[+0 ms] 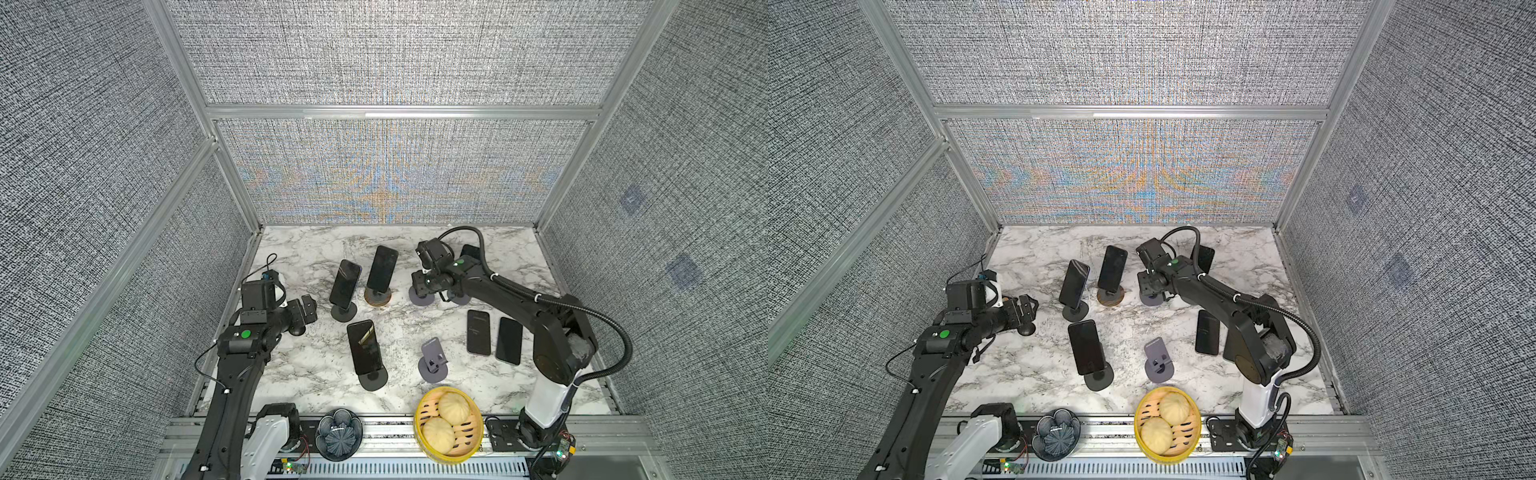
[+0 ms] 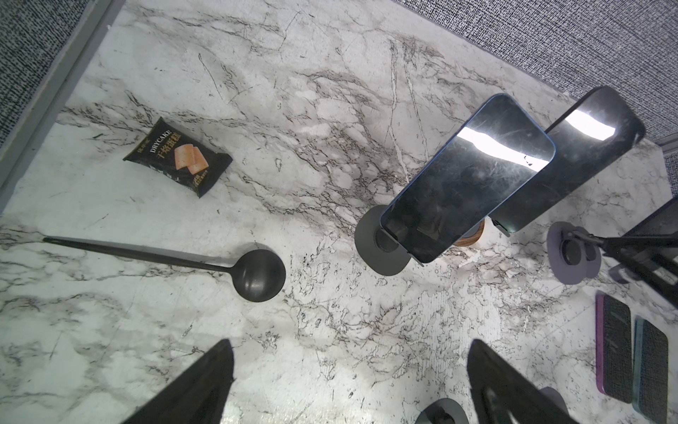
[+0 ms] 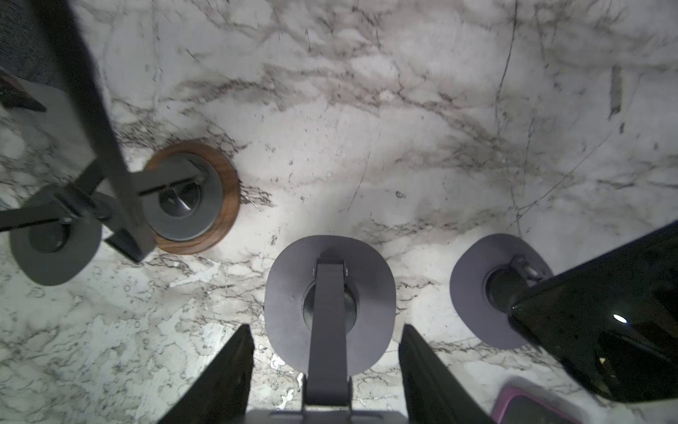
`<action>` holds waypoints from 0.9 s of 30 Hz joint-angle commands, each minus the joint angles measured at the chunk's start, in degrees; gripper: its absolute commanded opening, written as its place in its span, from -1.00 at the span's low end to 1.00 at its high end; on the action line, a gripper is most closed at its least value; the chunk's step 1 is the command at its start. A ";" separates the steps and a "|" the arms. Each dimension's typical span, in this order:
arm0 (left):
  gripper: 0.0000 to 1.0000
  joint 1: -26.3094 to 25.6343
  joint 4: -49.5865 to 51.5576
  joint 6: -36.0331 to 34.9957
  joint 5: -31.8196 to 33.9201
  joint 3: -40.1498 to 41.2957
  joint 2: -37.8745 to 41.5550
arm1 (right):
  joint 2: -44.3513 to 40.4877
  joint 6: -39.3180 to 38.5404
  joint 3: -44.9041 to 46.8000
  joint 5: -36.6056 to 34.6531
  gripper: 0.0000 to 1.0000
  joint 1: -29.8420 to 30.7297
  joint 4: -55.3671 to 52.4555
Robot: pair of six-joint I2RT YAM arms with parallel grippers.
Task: Remove the phone from the phone stand
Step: Pick up the phone stand from the center of the table, then place the phone stand at the top-right of the table.
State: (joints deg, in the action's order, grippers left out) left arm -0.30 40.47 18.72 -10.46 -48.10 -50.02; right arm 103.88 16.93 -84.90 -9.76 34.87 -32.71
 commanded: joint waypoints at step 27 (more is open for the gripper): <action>0.99 0.02 -0.27 0.25 0.04 0.37 0.54 | 1.43 -7.64 -22.57 8.83 0.12 -36.95 -10.95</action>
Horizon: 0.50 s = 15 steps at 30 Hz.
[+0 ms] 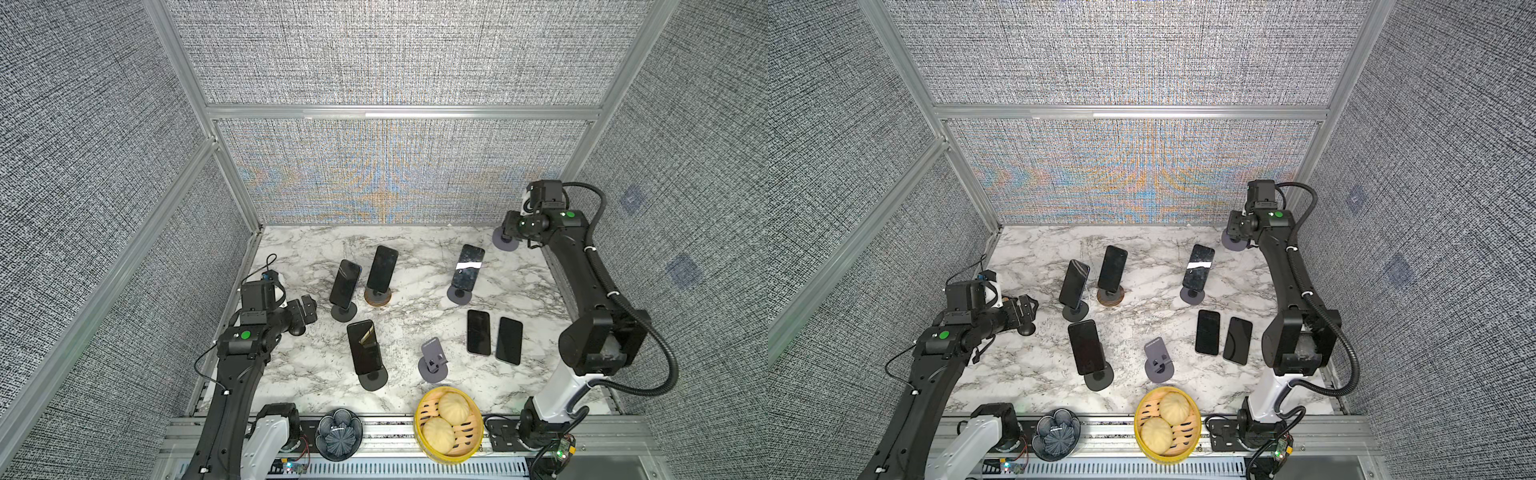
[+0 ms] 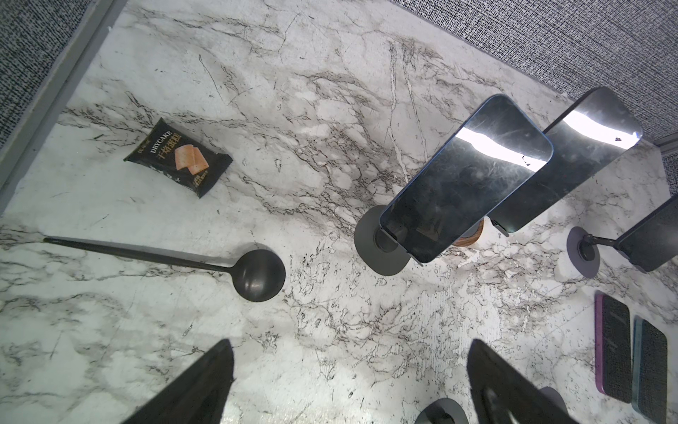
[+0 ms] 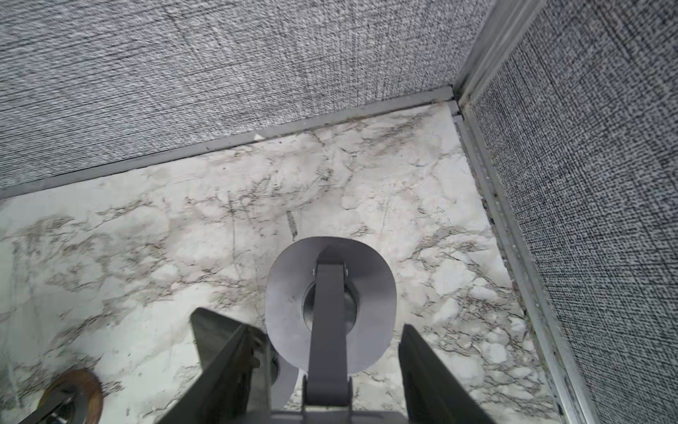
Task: Remove the phone from the phone stand
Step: Place the phone stand at the top-right of the table.
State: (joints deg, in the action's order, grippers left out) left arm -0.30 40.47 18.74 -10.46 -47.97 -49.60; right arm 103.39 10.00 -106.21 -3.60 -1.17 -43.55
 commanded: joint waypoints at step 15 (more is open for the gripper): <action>0.99 -0.04 -0.21 0.66 1.01 0.68 0.78 | 23.31 -5.34 -14.14 2.79 0.11 -2.09 -3.81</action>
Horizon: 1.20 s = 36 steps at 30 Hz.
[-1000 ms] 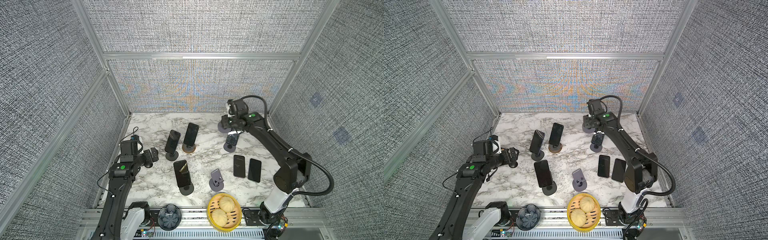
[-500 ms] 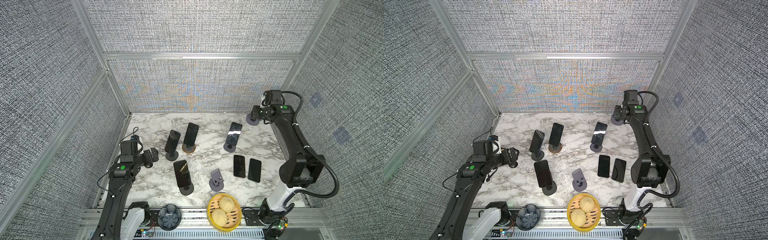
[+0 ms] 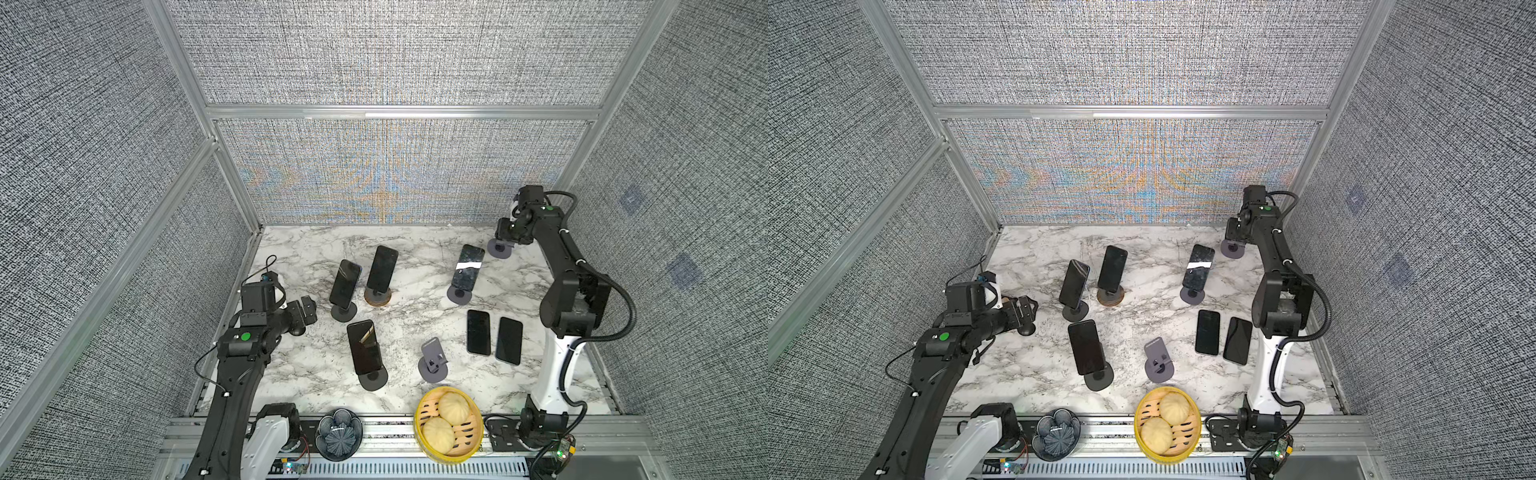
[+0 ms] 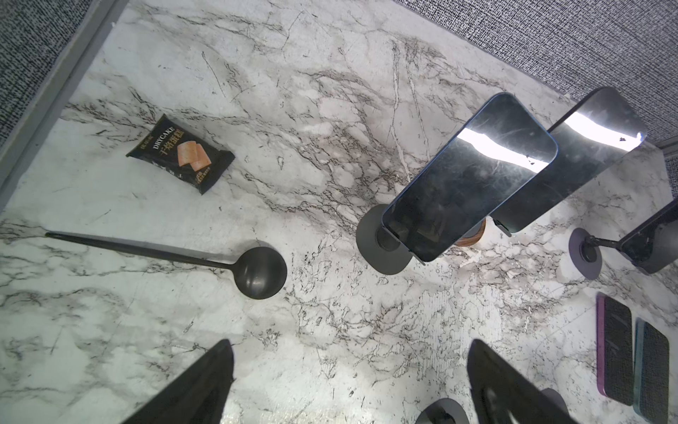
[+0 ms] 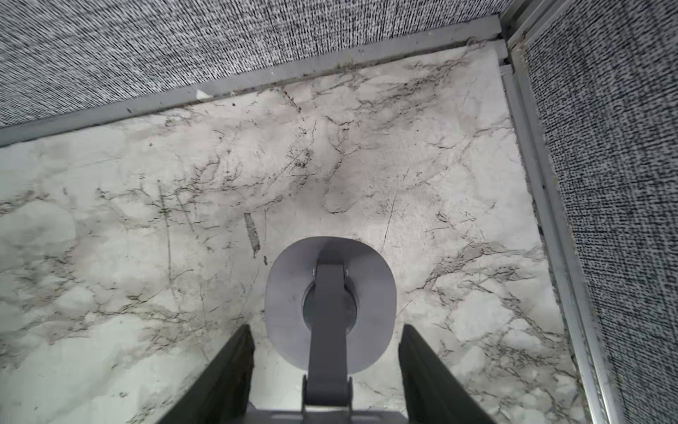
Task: Remove the phone from the phone stand
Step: Place the phone stand at the top-right of the table.
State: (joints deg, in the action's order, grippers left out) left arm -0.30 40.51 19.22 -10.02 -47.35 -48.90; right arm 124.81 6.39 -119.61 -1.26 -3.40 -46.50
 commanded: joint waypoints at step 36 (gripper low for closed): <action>0.99 -0.04 -0.40 0.55 -0.14 0.39 0.74 | -10.96 4.16 9.74 1.44 0.78 0.58 -0.95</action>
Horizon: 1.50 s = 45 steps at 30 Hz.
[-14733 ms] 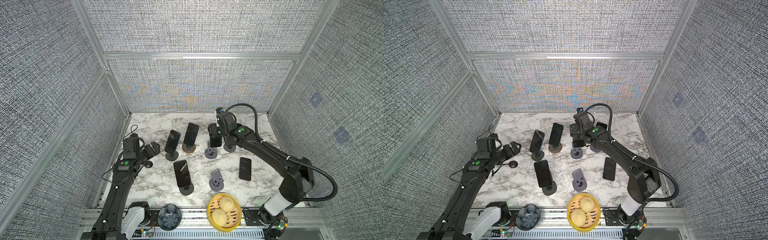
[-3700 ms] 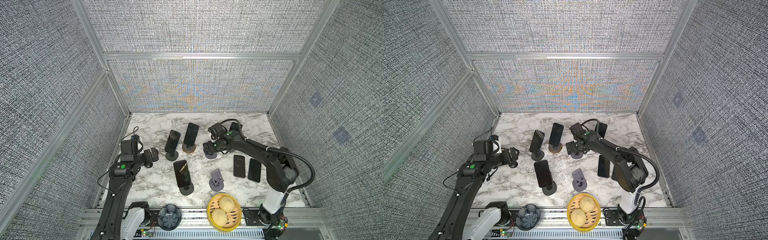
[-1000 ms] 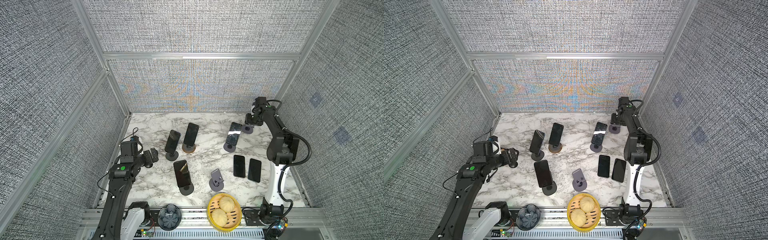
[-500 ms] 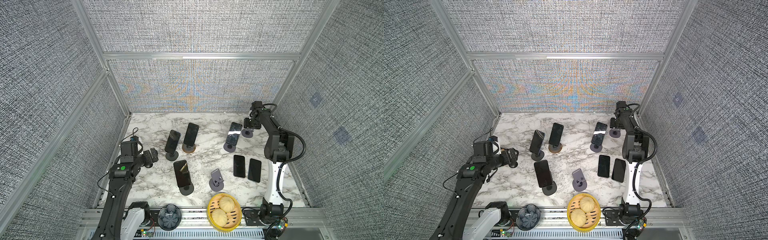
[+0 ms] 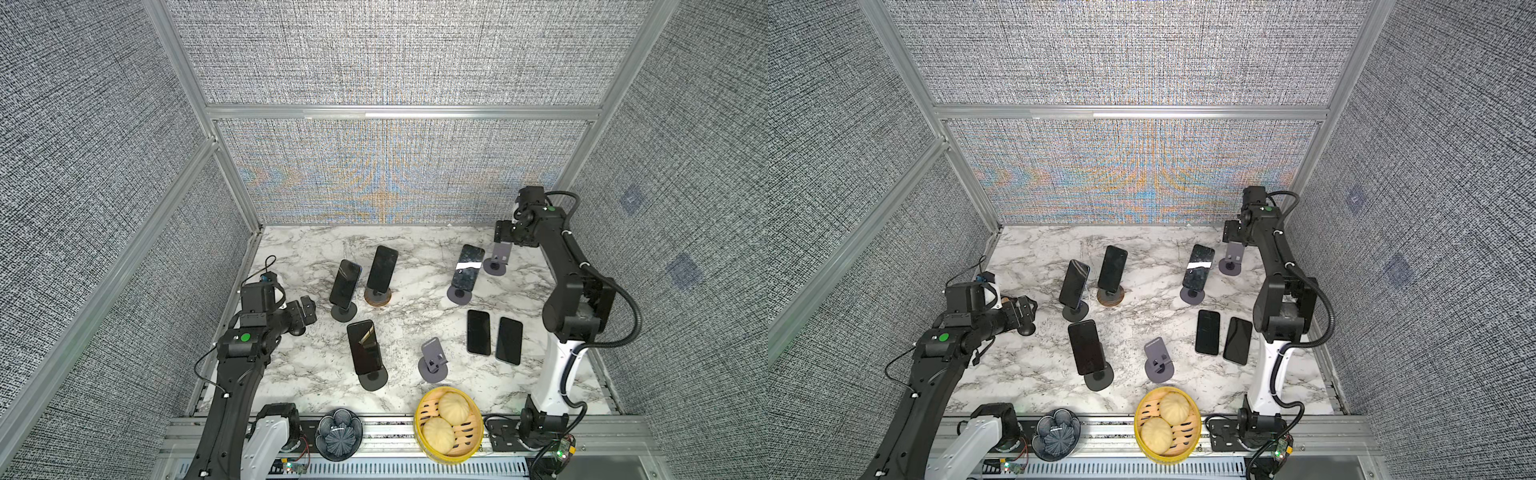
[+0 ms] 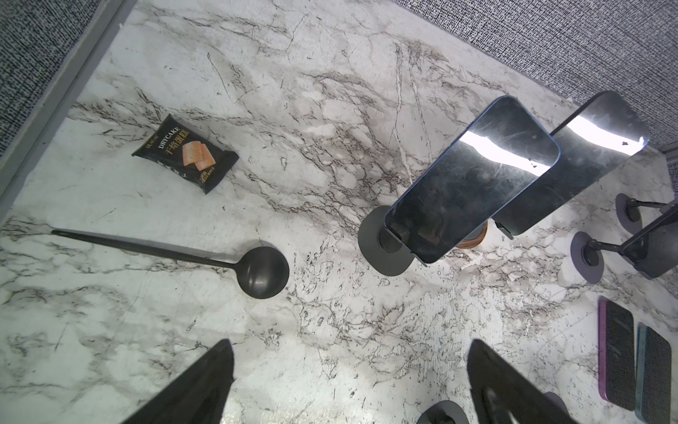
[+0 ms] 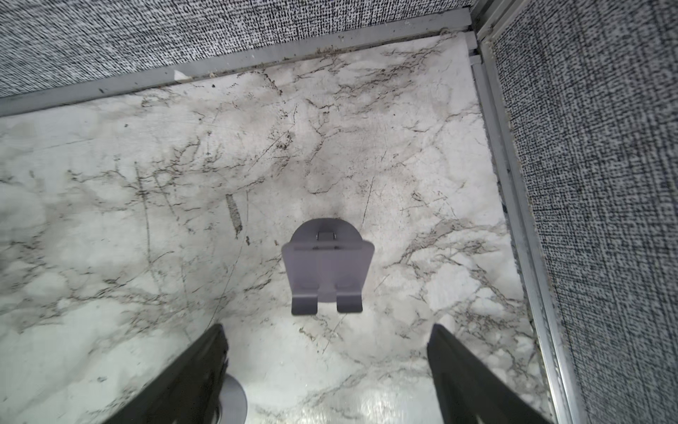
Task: Remove the phone from the phone stand
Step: Place the phone stand at the top-right of the table, then remove the phone from the phone stand.
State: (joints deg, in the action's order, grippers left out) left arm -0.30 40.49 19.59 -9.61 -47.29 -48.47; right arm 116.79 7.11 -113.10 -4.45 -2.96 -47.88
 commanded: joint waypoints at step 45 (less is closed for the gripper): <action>0.99 0.02 -1.31 0.08 -2.36 1.14 3.88 | -6.83 30.96 16.59 -17.33 0.98 20.87 4.19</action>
State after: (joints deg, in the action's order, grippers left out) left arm -0.30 40.36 19.94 -11.60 -46.30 -44.86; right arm 109.30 37.21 -96.14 -21.96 17.65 -43.75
